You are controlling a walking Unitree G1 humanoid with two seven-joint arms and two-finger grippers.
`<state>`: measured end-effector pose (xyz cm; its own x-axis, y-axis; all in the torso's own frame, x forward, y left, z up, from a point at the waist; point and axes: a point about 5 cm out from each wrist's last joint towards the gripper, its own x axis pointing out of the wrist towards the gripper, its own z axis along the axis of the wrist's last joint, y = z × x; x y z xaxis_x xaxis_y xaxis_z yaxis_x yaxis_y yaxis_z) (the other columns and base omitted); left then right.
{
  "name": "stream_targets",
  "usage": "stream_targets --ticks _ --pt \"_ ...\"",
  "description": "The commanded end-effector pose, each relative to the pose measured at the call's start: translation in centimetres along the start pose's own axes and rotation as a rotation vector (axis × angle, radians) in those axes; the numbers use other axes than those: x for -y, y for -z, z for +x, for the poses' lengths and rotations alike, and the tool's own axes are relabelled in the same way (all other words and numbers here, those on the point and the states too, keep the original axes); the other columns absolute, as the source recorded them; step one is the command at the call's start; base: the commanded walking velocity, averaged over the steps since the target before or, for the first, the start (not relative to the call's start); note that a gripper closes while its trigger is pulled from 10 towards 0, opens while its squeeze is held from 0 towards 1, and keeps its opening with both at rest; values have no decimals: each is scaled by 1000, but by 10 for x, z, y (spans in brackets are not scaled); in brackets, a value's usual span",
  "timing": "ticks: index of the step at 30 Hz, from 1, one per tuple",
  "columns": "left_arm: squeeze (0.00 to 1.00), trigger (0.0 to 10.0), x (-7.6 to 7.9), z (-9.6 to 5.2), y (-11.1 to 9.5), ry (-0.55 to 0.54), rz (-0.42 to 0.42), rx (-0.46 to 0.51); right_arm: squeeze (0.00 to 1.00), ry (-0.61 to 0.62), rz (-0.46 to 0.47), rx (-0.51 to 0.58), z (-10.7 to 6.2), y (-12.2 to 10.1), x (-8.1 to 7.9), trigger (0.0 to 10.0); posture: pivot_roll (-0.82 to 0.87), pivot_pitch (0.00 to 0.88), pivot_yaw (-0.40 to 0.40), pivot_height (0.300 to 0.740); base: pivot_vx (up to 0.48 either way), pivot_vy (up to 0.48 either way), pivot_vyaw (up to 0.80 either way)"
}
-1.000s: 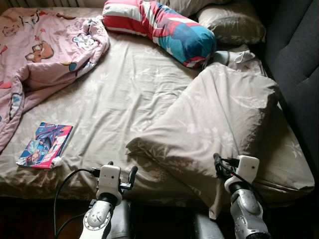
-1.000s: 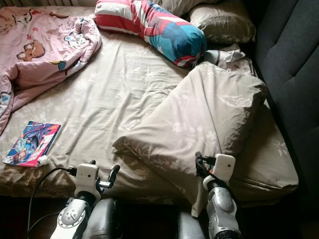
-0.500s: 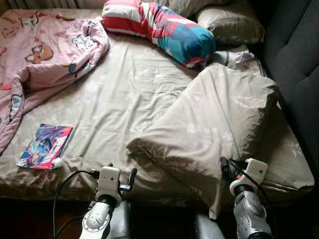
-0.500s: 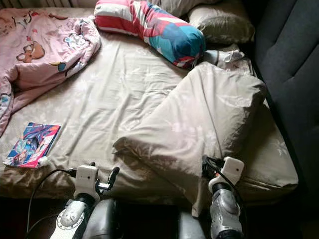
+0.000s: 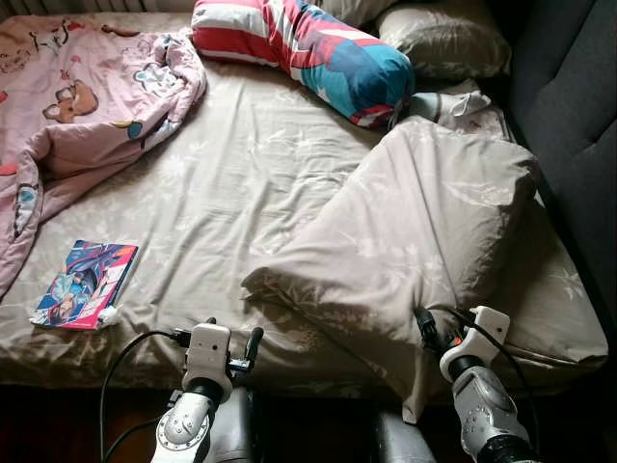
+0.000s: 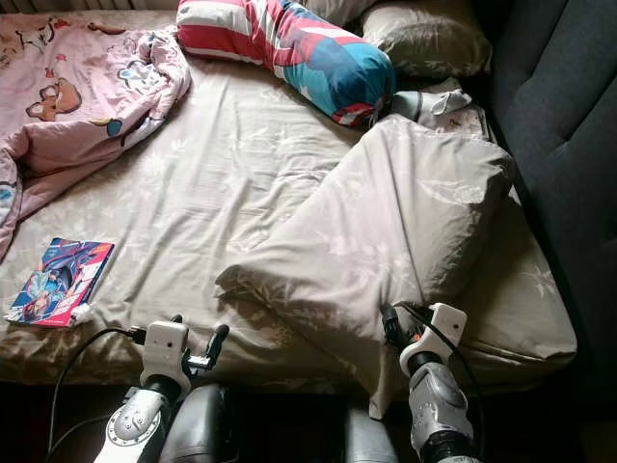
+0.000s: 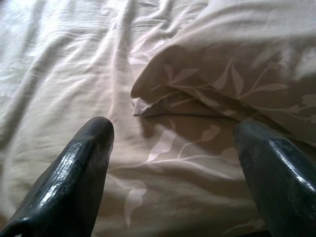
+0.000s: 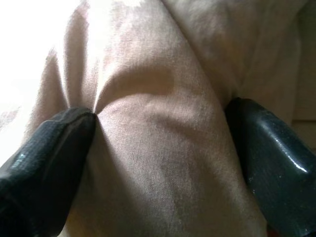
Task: Clean up the room
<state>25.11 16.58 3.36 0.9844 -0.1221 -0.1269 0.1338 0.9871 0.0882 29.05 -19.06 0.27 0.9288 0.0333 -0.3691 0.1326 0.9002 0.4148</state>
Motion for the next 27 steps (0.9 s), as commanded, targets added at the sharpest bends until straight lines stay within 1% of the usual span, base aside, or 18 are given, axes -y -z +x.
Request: stream_targets --ticks 1,5,6,8,11,12,13,20,27 --pt "0 10000 1 -5 4 14 6 -20 0 -29 20 -131 -5 27 -4 10000 -53 261 17 641 0 0 0" --pt "0 10000 -1 -6 4 15 11 -23 0 -71 14 -217 -7 40 -10 10000 -47 270 22 641 0 0 0" --pt "0 10000 -1 -6 4 15 11 -23 0 -71 14 -217 -7 40 -10 10000 -47 270 22 641 0 0 0" --pt "0 10000 -1 -7 4 20 15 -25 0 -104 -41 -268 -10 49 -14 10000 -40 276 24 641 0 0 0" --pt "0 10000 -1 -7 4 22 17 -27 0 -117 -58 -295 -11 54 -15 10000 -39 277 25 641 0 0 0" --pt "0 10000 -2 -7 5 21 17 -28 0 -105 -54 -300 -13 56 -13 5216 -41 278 26 641 0 0 0" --pt "0 10000 -2 -8 5 22 17 -29 0 -101 -50 -304 -13 57 -13 0 -43 281 26 641 0 0 0" --pt "0 10000 -1 -8 6 29 19 -34 0 -117 -55 -327 -14 63 -18 0 -38 281 31 641 0 0 0" --pt "0 10000 -2 -7 6 28 21 -34 0 -101 -34 -297 -13 61 -20 0 -35 273 32 641 0 0 0"
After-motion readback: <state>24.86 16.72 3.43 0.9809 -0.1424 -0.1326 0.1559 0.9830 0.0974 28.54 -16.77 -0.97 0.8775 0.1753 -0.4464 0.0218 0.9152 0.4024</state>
